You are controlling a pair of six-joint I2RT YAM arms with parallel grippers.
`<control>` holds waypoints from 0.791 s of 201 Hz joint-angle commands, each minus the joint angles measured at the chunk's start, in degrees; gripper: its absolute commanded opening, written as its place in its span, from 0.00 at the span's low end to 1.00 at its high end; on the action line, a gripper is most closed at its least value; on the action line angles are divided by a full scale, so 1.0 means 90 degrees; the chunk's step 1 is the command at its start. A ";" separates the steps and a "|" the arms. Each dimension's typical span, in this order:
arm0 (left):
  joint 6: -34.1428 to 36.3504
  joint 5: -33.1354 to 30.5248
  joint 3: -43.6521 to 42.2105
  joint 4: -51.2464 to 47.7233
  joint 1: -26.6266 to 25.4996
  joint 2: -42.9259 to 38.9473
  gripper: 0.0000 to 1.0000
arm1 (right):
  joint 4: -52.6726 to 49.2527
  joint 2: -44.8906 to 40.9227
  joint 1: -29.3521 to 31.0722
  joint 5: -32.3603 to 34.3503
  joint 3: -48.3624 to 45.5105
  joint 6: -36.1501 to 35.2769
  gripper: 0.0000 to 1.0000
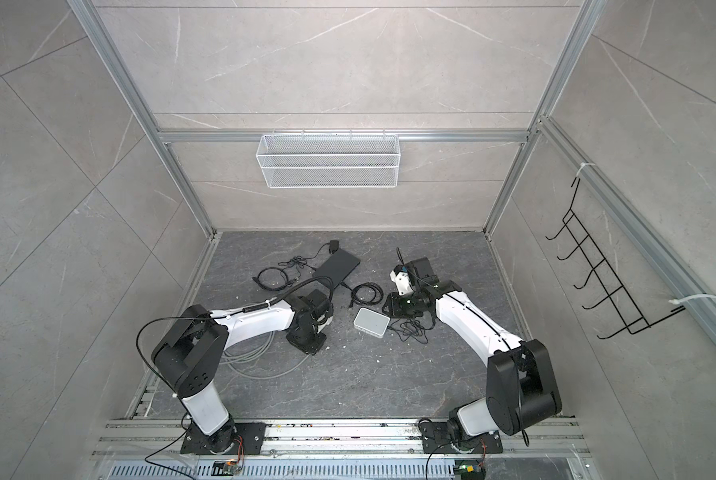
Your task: Insert the plug into the switch port
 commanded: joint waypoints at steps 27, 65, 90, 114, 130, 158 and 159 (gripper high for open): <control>0.0381 0.1431 0.0722 0.0742 0.0000 0.0374 0.06 | 0.1030 -0.0605 0.0752 -0.0989 -0.0987 0.1011 0.37; 0.0395 0.1676 0.0747 0.0926 0.0011 0.0529 0.19 | 0.1793 -0.0886 0.0847 -0.0911 -0.1728 0.1612 0.37; 0.0377 0.1359 0.0524 0.0762 0.0008 0.0284 0.37 | 0.1841 -0.0887 0.0929 -0.0662 -0.1798 0.1722 0.37; 0.0348 0.1213 0.0257 0.0640 0.0012 -0.0020 0.43 | 0.1791 -0.0832 0.0940 -0.0443 -0.1775 0.1765 0.36; 0.0308 0.1107 0.0101 0.0673 0.0011 -0.0175 0.45 | 0.1654 -0.0711 0.0957 -0.0393 -0.1633 0.1780 0.36; 0.0298 0.0926 -0.0006 0.0801 0.0013 -0.0215 0.47 | 0.1523 -0.0458 0.1009 -0.0321 -0.1375 0.1852 0.36; 0.0298 0.0922 -0.0006 0.0808 0.0012 -0.0211 0.46 | 0.1521 -0.0448 0.1009 -0.0320 -0.1372 0.1850 0.36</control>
